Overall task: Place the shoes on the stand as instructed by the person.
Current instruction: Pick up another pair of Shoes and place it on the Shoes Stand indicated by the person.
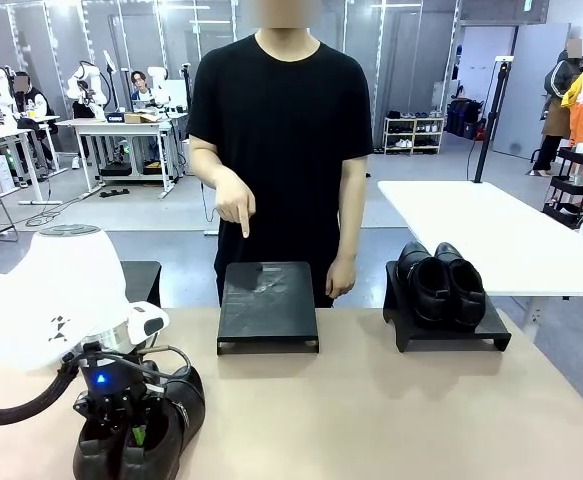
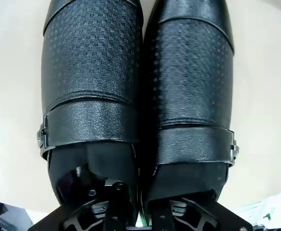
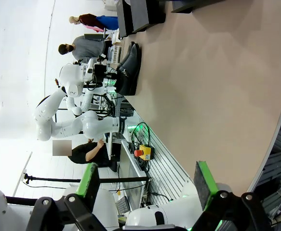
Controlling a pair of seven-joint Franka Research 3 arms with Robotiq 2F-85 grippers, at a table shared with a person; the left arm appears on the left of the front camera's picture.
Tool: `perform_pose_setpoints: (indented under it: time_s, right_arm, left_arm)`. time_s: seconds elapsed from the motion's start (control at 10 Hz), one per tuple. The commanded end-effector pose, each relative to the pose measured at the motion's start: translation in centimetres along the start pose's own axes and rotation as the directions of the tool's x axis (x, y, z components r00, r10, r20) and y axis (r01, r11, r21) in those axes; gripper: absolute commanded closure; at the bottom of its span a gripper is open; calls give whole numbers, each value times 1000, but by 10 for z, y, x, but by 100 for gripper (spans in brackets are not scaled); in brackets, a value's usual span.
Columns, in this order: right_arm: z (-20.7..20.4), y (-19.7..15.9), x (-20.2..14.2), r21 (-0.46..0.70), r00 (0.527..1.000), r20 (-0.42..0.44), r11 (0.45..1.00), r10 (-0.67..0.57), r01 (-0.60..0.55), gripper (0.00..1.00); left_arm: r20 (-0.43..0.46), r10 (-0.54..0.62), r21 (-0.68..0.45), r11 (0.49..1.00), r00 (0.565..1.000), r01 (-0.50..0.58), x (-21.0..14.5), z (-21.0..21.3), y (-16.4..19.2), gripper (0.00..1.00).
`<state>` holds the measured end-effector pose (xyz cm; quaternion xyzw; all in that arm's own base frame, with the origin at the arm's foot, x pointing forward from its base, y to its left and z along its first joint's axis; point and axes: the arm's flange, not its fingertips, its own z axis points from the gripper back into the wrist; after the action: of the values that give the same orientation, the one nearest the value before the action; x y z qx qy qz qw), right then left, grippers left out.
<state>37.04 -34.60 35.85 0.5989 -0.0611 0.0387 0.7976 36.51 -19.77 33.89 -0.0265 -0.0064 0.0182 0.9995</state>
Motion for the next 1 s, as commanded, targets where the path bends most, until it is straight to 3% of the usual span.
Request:
perform_pose_setpoints:
  time_s: [0.0, 0.9]
  right_arm:
    - [-2, 2, -3, -14, 1000, 1, 1000, -2, 2, 0]
    - [-2, 2, -3, -14, 1000, 1, 1000, -2, 2, 0]
  left_arm:
    - [6, 17, 35, 999, 1000, -18, -6, 5, -1, 100]
    - [141, 24, -12, 1000, 990, -22, -36, 80, -5, 100]
